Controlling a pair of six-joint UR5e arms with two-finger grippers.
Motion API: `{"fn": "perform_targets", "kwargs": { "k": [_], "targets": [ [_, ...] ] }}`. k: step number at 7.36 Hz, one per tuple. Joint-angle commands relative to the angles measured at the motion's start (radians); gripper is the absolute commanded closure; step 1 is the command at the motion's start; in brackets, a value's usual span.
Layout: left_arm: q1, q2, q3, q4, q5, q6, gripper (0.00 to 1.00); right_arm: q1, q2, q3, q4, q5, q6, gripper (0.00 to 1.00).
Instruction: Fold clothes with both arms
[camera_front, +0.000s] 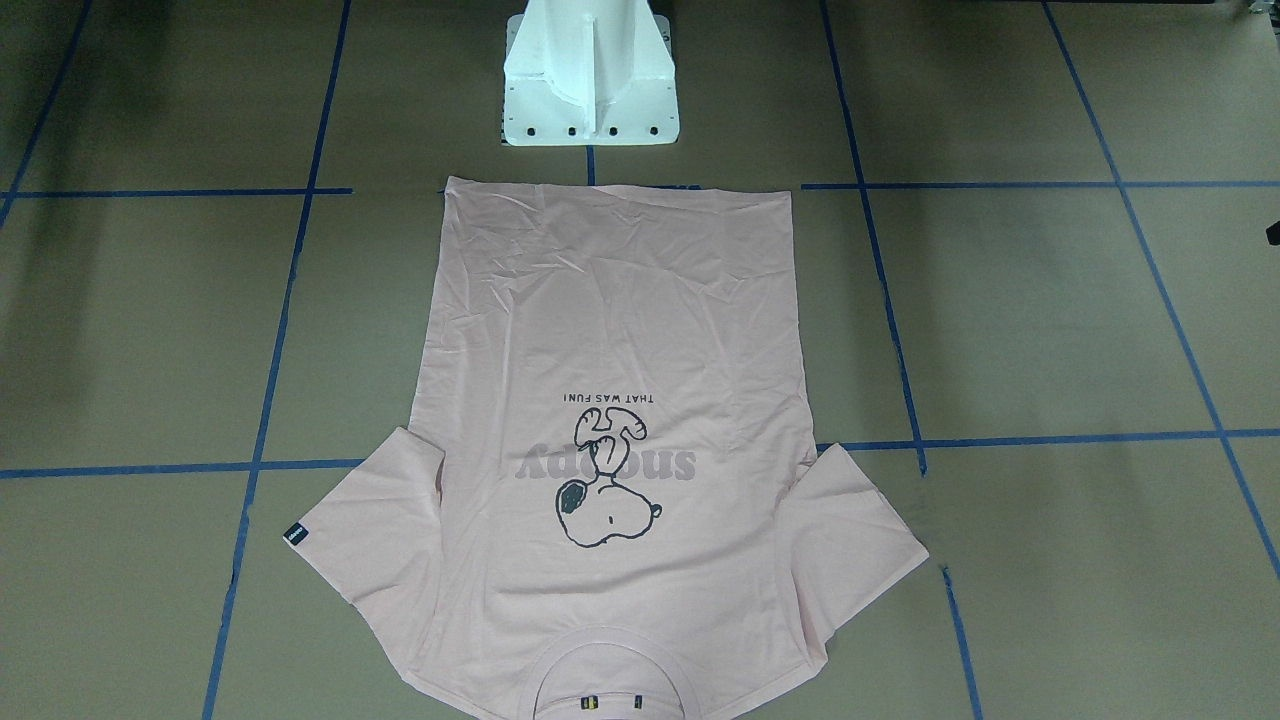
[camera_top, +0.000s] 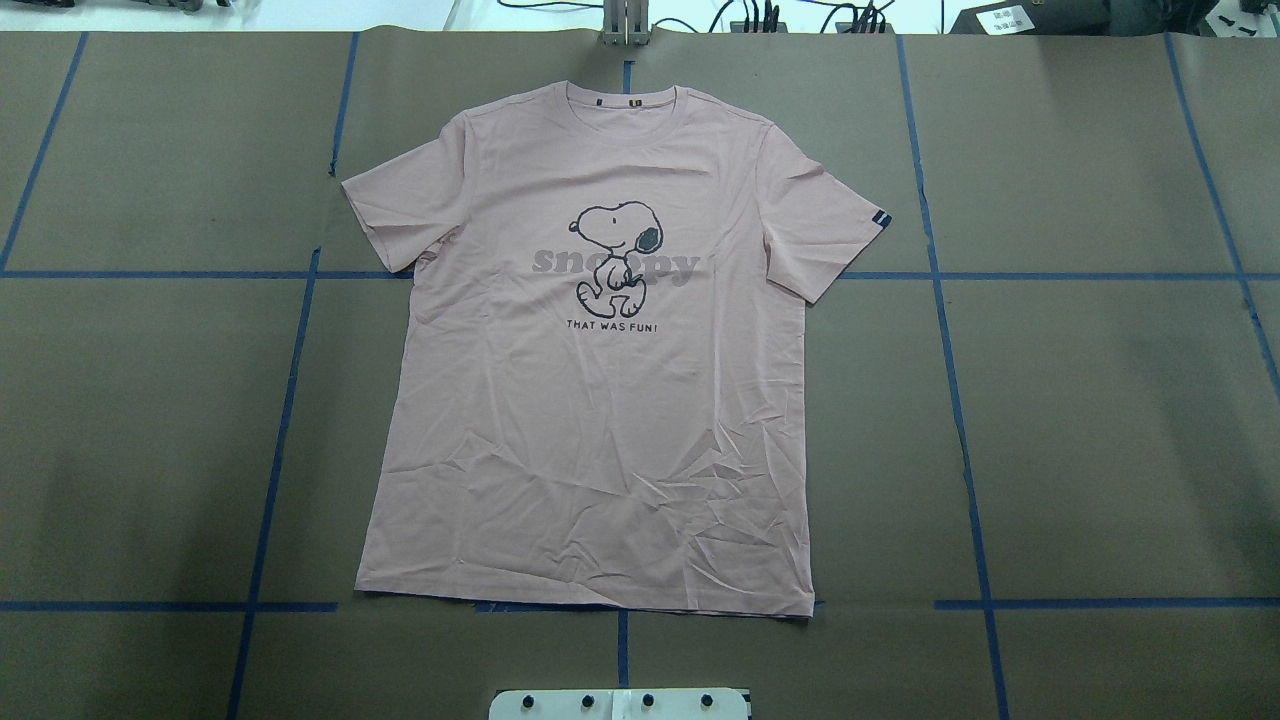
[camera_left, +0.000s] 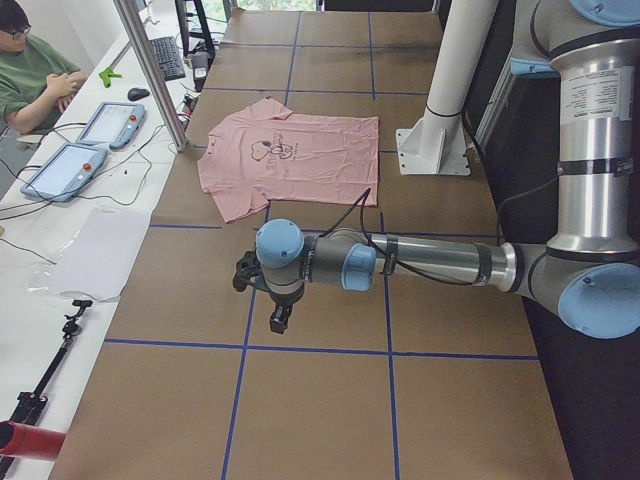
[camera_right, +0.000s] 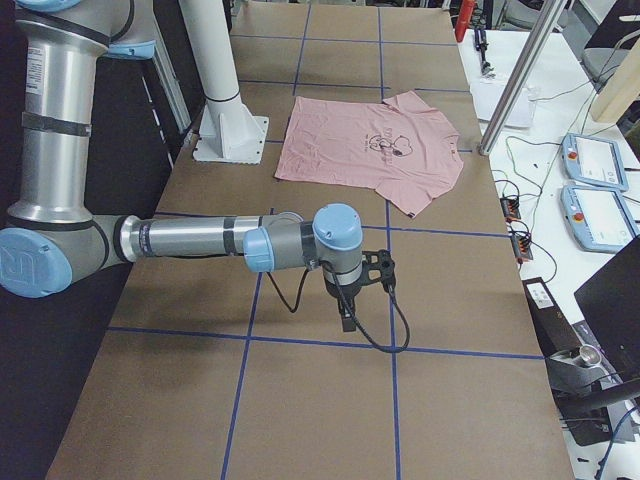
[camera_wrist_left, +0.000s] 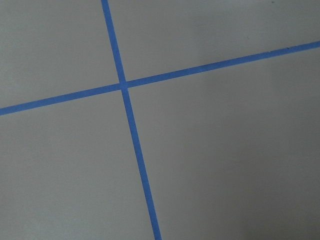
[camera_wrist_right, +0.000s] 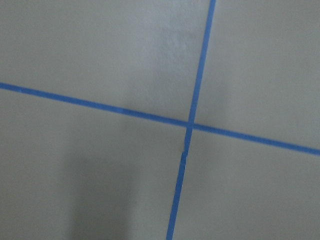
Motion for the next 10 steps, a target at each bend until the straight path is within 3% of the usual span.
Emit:
{"fn": "perform_targets", "kwargs": {
  "k": [1,2,3,4,7,8,10],
  "targets": [
    [0.002,-0.082,0.012,-0.082,0.0,-0.002,0.0,-0.001,0.075,-0.062,0.125,-0.001,0.014,0.0],
    [0.002,-0.149,0.018,-0.137,0.0,-0.006,0.0,-0.001,0.117,-0.135,0.157,0.01,0.017,0.0],
    [0.001,-0.162,0.015,-0.204,0.0,-0.009,0.0,-0.001,0.156,-0.18,0.162,0.106,0.051,0.0],
    [0.001,-0.22,0.05,-0.334,-0.005,-0.022,0.0,0.0,0.19,-0.194,0.191,0.133,0.082,0.0],
    [0.004,-0.256,0.087,-0.583,-0.013,-0.251,0.0,-0.087,0.317,-0.216,0.202,0.128,0.318,0.0],
    [0.03,-0.236,0.09,-0.673,-0.002,-0.261,0.0,-0.139,0.366,-0.213,0.202,0.107,0.444,0.0],
    [0.071,-0.213,0.098,-0.682,-0.002,-0.258,0.0,-0.307,0.443,-0.222,0.291,-0.095,0.735,0.0]
  ]
}}
